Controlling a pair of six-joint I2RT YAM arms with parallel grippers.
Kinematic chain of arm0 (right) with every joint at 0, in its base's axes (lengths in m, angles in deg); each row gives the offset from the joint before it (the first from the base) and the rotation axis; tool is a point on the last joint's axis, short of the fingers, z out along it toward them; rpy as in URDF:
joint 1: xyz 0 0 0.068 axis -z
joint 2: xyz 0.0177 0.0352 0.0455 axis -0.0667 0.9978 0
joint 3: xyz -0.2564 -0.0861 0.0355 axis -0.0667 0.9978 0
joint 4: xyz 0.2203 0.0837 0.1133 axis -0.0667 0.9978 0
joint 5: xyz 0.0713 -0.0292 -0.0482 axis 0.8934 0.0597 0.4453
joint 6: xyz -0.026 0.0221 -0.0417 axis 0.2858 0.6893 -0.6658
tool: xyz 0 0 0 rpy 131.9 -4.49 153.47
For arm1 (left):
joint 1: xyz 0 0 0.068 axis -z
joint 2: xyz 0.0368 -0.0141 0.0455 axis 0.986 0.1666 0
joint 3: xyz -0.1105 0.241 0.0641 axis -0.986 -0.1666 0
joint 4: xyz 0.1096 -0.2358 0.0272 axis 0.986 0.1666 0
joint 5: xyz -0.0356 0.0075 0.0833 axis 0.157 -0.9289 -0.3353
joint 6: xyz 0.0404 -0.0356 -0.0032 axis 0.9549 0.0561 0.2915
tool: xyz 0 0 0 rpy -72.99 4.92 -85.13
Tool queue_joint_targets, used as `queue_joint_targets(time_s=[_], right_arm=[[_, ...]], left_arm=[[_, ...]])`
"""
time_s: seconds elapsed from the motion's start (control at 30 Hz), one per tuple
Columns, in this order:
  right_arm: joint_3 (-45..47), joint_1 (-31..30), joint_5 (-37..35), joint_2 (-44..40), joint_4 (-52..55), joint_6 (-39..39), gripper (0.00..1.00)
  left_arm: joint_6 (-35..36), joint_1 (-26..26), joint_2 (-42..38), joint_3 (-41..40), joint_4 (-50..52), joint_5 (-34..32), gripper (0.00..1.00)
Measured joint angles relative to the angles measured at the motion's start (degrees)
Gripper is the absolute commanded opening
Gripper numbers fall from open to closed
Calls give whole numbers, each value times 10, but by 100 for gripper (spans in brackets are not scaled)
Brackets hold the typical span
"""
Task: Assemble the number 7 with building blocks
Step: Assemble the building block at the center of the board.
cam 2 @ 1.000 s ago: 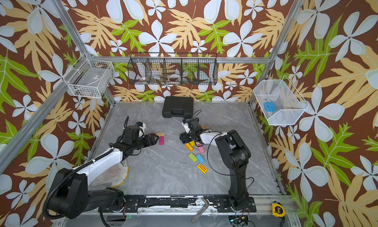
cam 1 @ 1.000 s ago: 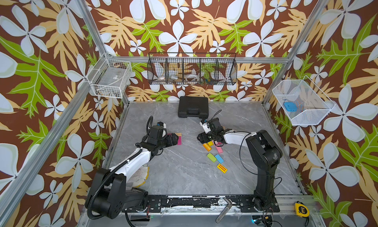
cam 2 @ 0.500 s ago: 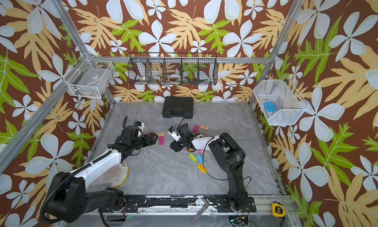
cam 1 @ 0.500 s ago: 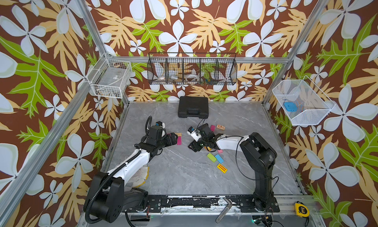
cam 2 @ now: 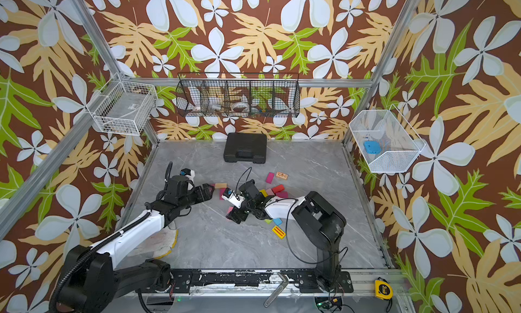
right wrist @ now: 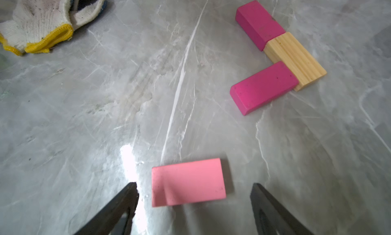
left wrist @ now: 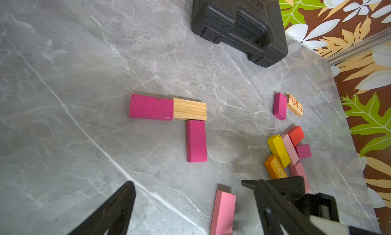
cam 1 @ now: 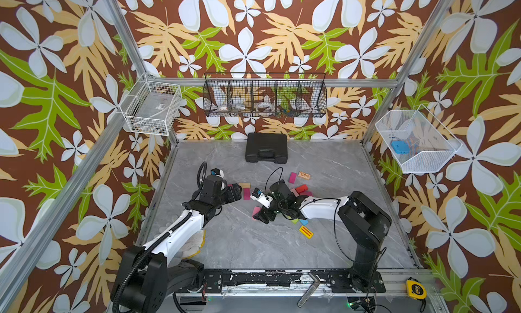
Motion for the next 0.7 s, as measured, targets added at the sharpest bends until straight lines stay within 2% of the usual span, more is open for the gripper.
queue_joint_targets(time_s=[0.3, 0.53, 0.7], right_arm=[[59, -5, 14, -14, -25, 19, 76], [34, -16, 17, 13, -32, 23, 63], [1, -16, 7, 42, -31, 14, 58]], left_arm=[[-7, 0, -3, -9, 0, 1, 90], [-13, 0, -11, -35, 5, 3, 90], [-24, 0, -12, -51, 13, 5, 90]])
